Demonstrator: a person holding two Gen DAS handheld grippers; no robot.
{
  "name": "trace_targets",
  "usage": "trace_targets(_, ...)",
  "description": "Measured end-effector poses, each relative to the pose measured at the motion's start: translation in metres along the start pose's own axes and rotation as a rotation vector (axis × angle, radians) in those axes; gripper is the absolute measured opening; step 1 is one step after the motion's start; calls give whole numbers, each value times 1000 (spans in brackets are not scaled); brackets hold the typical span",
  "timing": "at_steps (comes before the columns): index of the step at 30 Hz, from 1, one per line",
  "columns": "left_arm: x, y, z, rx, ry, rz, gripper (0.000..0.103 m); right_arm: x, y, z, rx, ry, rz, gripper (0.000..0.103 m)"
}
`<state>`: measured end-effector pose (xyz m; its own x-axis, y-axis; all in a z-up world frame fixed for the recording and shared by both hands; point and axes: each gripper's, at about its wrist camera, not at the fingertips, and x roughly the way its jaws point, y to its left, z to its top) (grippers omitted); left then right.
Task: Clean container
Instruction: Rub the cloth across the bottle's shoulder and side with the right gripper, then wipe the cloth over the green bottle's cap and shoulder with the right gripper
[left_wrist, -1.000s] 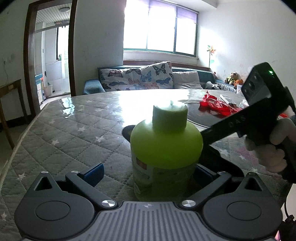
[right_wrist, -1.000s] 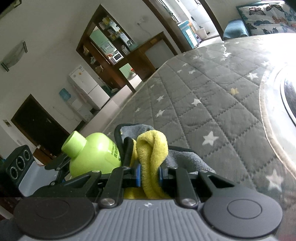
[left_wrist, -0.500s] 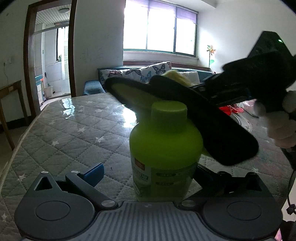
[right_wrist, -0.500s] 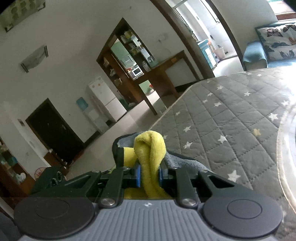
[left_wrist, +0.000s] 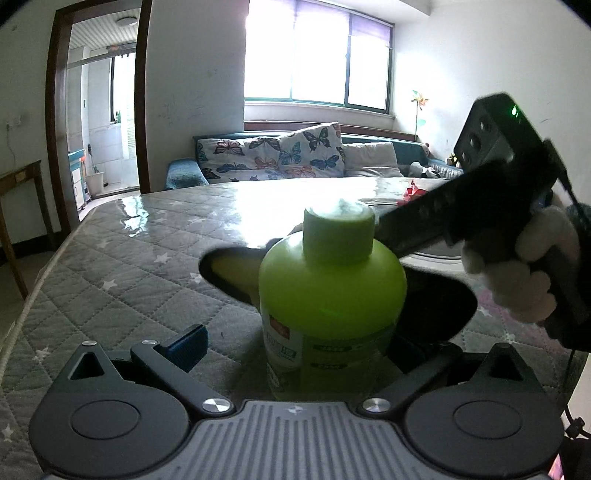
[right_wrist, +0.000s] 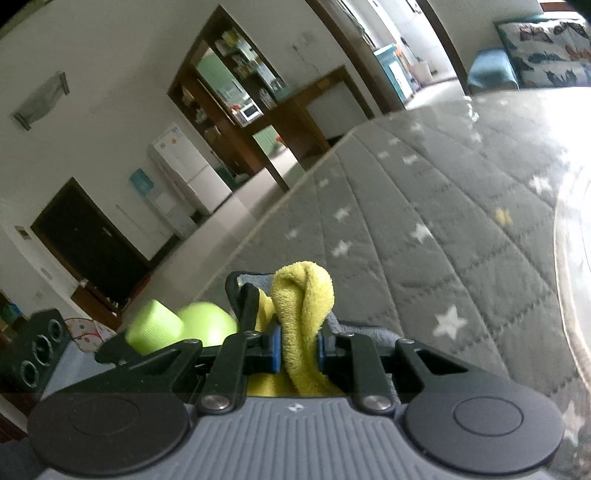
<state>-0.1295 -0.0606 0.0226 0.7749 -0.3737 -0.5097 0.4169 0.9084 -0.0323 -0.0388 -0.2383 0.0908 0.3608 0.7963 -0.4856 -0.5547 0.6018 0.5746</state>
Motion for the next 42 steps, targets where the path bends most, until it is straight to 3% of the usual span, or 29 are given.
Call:
trace_targets(12,-10,-3,0,15,-26,-4,99,-3,-12,-23,28,43,-44,18)
trace_targets(21,-10,-8,0,50,-31,-24,85,-19,23,3,-1,-55,46,18)
trace_targets(29,-5,-9,-1,71,-21,-34,79,5,24,17,-49,-16,30,18)
trace_targets(36,-6,-10,-1,85,-17,-46,75,20,7,-5,-27,59,-39,18)
trace_targets(42,-11,-18,1,96,-38,-19,75,10,-2,-15,16,44,-50,18)
